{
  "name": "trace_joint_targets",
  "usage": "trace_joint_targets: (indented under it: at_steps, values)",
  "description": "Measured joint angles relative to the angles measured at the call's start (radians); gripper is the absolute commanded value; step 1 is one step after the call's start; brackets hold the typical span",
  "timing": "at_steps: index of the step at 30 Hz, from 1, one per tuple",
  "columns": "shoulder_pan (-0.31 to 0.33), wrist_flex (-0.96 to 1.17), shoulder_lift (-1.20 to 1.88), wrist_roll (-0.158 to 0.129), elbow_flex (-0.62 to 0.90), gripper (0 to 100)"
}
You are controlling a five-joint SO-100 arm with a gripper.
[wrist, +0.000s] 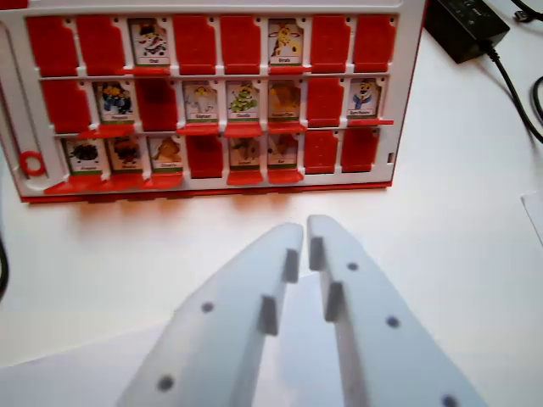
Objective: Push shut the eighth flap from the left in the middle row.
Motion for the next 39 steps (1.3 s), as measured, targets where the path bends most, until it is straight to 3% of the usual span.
trace_joint_targets:
  at_steps: [8,16,25,39]
  values:
    - [0.196,-0.255,-0.279,-0.081,0.083,0]
    - [0.305,-0.563,-0.538,-0.144,0.138,0]
    - [0.330,-0.801,-0.756,-0.183,0.181,0]
    - [0.302,-1.095,-1.026,-0.193,0.233,0]
